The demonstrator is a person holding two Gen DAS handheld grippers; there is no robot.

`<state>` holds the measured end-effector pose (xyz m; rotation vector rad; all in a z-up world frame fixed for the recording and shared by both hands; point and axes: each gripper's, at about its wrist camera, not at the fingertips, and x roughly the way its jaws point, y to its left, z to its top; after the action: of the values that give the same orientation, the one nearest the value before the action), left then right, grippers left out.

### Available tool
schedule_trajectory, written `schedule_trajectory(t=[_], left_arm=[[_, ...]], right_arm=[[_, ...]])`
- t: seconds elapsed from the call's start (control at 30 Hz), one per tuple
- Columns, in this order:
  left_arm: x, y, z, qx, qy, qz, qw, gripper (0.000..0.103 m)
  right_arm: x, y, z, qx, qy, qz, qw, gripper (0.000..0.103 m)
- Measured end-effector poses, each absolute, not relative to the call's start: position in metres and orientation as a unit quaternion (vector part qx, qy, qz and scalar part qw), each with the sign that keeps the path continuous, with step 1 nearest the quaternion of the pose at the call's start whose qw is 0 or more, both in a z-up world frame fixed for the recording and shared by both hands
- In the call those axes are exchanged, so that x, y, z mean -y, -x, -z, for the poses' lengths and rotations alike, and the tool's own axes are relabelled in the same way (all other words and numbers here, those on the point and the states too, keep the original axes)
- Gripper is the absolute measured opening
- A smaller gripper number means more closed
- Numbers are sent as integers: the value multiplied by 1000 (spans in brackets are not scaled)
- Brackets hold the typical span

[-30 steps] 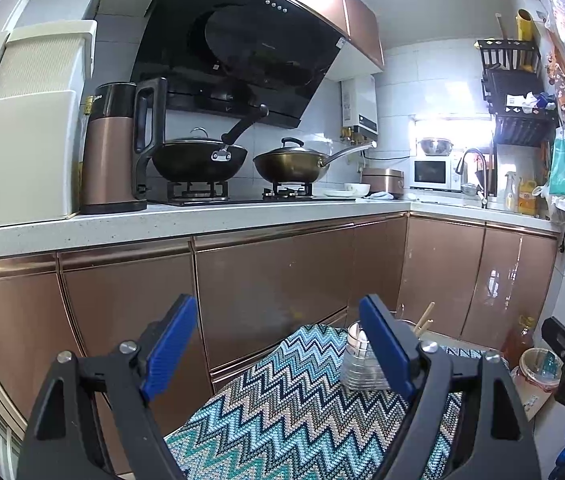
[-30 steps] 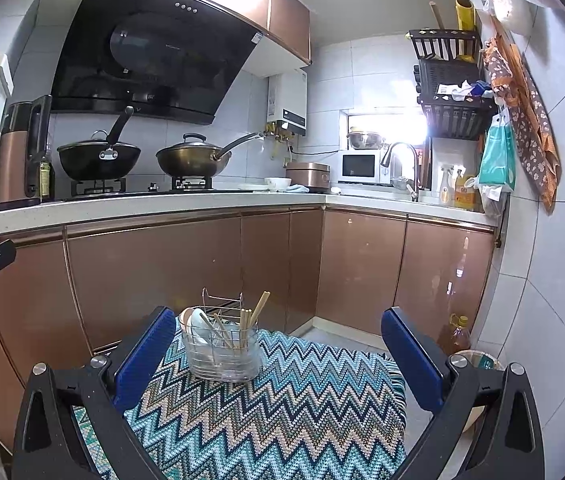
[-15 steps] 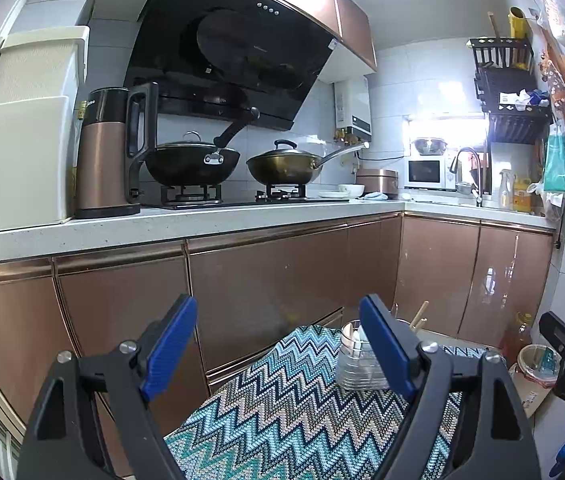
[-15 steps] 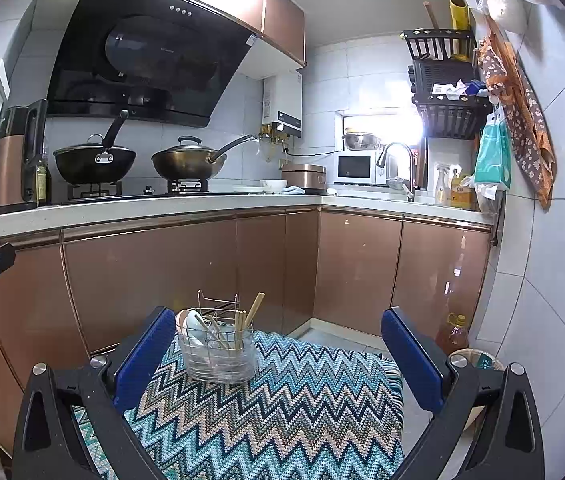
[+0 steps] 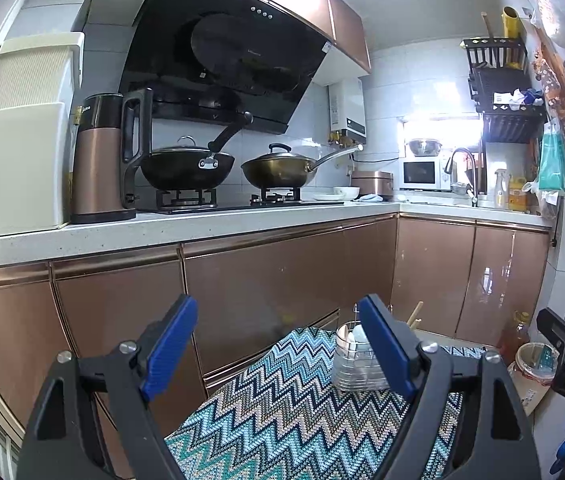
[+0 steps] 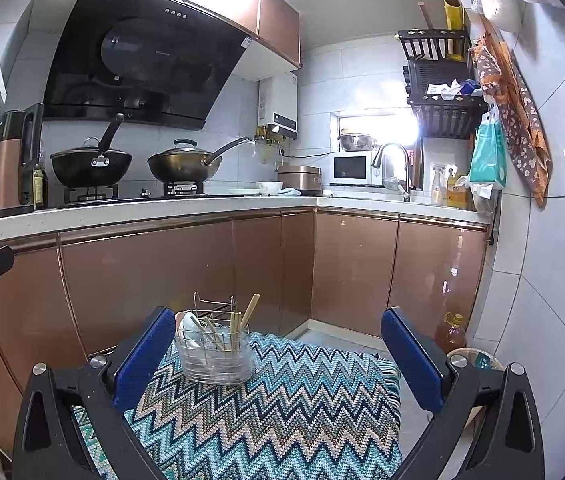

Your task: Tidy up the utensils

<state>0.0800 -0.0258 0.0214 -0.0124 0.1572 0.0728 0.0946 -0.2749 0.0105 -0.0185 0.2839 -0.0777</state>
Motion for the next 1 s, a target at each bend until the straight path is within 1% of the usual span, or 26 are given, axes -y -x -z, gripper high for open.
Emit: schedule_trajectory(t=[1.0], left_arm=[[28, -79, -23, -78, 9, -33, 996, 82]], right_arm=[[280, -92, -10, -142, 1, 53, 988, 103]])
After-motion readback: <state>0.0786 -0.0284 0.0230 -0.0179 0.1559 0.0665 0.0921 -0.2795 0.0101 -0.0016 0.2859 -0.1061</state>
